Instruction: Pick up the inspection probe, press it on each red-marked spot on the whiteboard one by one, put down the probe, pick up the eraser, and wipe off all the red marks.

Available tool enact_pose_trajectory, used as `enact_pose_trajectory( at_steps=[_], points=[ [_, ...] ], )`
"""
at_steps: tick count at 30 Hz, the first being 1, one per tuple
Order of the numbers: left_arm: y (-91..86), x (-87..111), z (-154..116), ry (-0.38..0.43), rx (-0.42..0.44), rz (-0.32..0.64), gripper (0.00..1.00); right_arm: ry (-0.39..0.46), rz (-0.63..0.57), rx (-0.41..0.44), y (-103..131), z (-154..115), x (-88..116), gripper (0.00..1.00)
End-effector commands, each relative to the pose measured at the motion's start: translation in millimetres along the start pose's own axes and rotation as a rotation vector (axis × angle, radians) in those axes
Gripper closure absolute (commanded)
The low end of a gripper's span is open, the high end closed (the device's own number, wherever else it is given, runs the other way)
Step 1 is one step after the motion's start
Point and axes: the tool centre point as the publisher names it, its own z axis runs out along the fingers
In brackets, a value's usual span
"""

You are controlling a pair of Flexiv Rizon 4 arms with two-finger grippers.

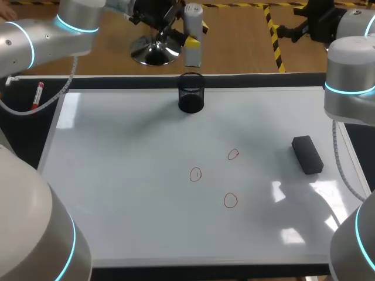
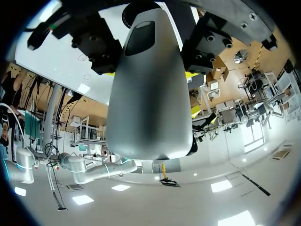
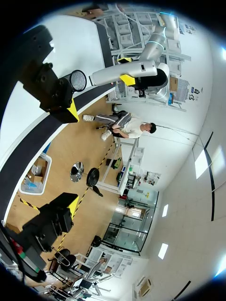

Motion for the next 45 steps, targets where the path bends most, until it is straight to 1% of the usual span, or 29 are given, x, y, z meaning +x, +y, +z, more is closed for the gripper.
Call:
enact_pose_trajectory(
  at_steps=[1,4,5,9,10,13,19,22,27,31,34,35,36,41,42,45],
  points=[
    [-4.7,3.1,-2.1,-0.011,0.003,0.006,1.0,0.0,0.0,0.0,0.0,0.0,0.0,0.0],
    [-6.9,6.4,-3.0,-0.019,-0.007,0.009,1.0,0.0,0.0,0.0,0.0,0.0,0.0,0.0],
    [-8.1,7.9,-4.1,-0.038,-0.006,0.011,1.0,0.0,0.0,0.0,0.0,0.0,0.0,0.0],
    [-13.9,16.3,-6.1,-0.057,0.035,0.024,1.0,0.0,0.0,0.0,0.0,0.0,0.0,0.0],
    [-14.4,18.2,-6.1,-0.066,0.022,0.024,1.0,0.0,0.0,0.0,0.0,0.0,0.0,0.0],
    [-12.5,22.7,-7.6,-0.084,0.013,0.003,1.0,0.0,0.0,0.0,0.0,0.0,0.0,0.0],
    [-10.8,36.6,-10.9,-0.14,0.031,-0.017,1.0,0.0,0.0,0.0,0.0,0.0,0.0,0.0],
    [-12.2,43.6,-11.0,-0.149,0.03,-0.03,1.0,0.0,0.0,0.0,0.0,0.0,0.0,0.0],
    [-10.9,57.4,-9.0,-0.175,0.013,-0.059,1.0,0.0,0.0,0.0,0.0,0.0,0.0,0.0],
    [-11.5,68.4,-6.5,-0.177,0.001,-0.068,1.0,0.0,0.0,0.0,0.0,0.0,0.0,0.0],
    [-14.5,78.7,-2.5,-0.176,-0.001,-0.066,1.0,0.0,0.0,0.0,0.0,0.0,0.0,0.0],
    [-15.3,81.2,-1.5,-0.188,-0.011,-0.071,1.0,0.0,0.0,0.0,0.0,0.0,0.0,0.0],
    [-16.4,84.2,0.2,-0.183,0.0,-0.076,1.0,0.0,0.0,0.0,0.0,0.0,0.0,0.0],
    [-18.2,97.2,7.3,-0.215,-0.002,-0.122,1.0,0.0,0.0,0.0,0.0,0.0,0.0,0.0],
    [-18.6,100.2,9.0,-0.21,0.011,-0.123,1.0,0.0,0.0,0.0,0.0,0.0,0.0,0.0],
    [-18.2,107.5,12.4,-0.219,0.008,-0.138,1.0,0.0,0.0,0.0,0.0,0.0,0.0,0.0]
  ],
)
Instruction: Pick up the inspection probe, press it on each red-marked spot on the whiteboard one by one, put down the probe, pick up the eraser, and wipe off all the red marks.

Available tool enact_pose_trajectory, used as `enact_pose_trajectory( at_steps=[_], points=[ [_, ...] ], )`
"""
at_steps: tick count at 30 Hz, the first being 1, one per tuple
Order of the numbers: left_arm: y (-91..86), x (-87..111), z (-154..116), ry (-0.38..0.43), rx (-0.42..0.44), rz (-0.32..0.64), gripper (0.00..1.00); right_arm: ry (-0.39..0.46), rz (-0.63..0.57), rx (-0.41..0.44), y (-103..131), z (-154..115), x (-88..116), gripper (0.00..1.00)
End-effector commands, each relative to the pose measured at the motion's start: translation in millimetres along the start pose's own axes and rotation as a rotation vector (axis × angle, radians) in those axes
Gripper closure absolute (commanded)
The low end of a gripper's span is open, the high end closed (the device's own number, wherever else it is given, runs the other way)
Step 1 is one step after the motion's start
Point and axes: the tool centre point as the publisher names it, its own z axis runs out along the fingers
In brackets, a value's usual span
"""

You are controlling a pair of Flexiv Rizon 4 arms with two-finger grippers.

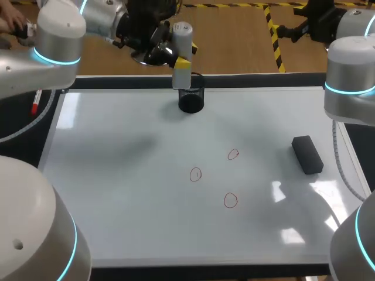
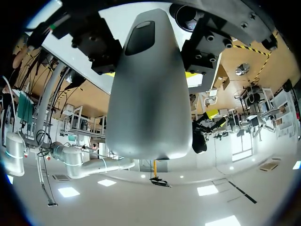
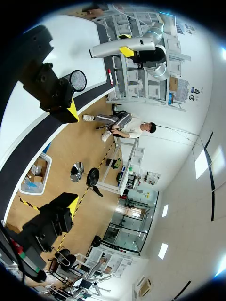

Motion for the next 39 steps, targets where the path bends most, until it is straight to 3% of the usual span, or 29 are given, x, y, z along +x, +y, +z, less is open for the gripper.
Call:
enact_pose_trajectory(
  at_steps=[1,11,39],
  points=[
    [0.9,15.1,3.3,-0.125,0.003,-0.006,1.0,0.0,0.0,0.0,0.0,0.0,-0.1,0.0],
    [1.3,42.3,16.6,-0.116,0.015,0.01,1.0,0.0,0.0,0.0,0.0,0.0,-0.1,0.0],
    [23.0,88.8,69.5,-0.043,0.063,-0.002,1.0,0.0,0.0,0.0,0.0,0.0,-0.1,0.0]
  ],
)
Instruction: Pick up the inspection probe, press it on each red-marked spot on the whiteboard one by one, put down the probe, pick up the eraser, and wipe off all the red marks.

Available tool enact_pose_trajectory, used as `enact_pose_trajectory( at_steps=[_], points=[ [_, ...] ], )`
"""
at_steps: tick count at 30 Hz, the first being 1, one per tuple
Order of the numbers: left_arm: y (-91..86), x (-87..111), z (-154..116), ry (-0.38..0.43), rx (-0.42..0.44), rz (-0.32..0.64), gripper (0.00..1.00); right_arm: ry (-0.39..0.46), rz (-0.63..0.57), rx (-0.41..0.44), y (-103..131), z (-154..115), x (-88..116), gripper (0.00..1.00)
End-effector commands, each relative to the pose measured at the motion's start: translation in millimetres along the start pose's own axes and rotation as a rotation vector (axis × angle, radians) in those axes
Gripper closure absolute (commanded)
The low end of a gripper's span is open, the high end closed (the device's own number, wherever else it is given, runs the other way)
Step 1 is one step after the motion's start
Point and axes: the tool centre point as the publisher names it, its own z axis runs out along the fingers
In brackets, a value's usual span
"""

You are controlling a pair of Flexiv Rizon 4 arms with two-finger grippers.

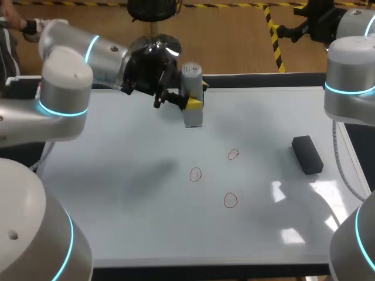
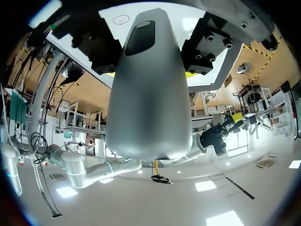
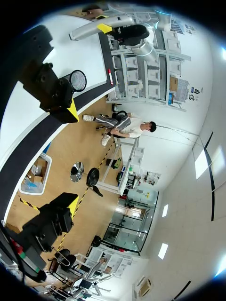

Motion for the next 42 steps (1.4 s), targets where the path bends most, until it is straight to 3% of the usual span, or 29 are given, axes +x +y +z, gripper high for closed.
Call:
enact_pose_trajectory(
  at_steps=[1,18,42],
  points=[
    [4.6,3.9,8.9,0.004,0.003,-0.006,1.0,0.0,0.0,0.0,0.0,0.0,0.0,0.0],
    [29.6,34.4,30.0,0.047,0.014,-0.049,1.0,0.0,0.0,0.0,0.0,0.0,0.0,0.0],
    [66.9,77.6,27.9,0.026,0.015,-0.104,1.0,0.0,0.0,0.0,0.0,0.0,0.0,0.0]
  ],
)
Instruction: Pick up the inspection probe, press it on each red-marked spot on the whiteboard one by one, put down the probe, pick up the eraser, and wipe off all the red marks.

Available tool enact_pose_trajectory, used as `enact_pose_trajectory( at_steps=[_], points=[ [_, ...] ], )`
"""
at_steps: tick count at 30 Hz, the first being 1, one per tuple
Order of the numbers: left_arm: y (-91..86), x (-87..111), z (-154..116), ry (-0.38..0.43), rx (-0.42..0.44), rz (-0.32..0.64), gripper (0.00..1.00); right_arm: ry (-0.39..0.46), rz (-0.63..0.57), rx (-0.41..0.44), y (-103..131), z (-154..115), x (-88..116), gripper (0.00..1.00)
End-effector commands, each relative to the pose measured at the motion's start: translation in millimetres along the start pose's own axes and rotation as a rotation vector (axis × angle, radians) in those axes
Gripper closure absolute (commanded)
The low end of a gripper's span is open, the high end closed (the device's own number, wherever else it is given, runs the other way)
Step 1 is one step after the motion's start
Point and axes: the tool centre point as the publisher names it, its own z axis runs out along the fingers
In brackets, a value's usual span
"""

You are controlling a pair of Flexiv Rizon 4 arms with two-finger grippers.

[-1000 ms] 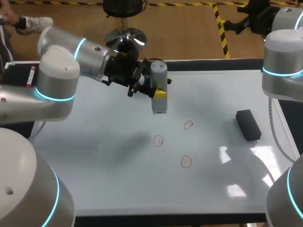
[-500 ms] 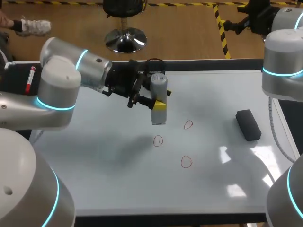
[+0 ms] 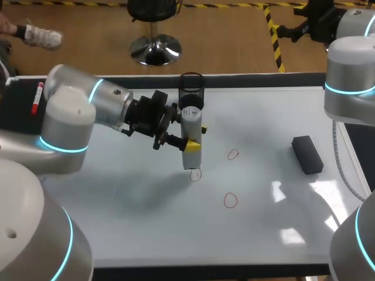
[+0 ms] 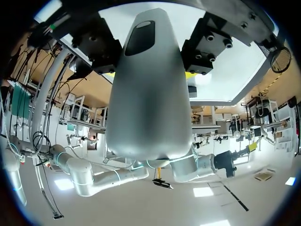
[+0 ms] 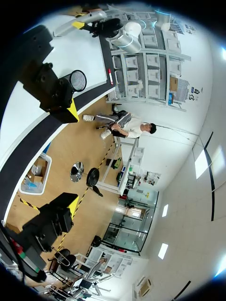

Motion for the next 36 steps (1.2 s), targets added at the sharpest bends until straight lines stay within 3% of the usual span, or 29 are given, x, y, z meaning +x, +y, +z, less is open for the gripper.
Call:
enact_pose_trajectory(
  at_steps=[1,15,36],
  points=[
    [1.0,6.8,-2.5,-0.015,0.005,-0.002,1.0,0.0,0.0,0.0,0.0,0.0,0.0,0.0],
    [14.3,10.4,10.4,-0.006,0.014,0.019,1.0,0.0,0.0,0.0,0.0,0.0,0.0,0.0],
    [18.7,1.5,22.4,0.028,0.015,0.081,1.0,0.0,0.0,0.0,0.0,0.0,0.0,0.0]
  ],
)
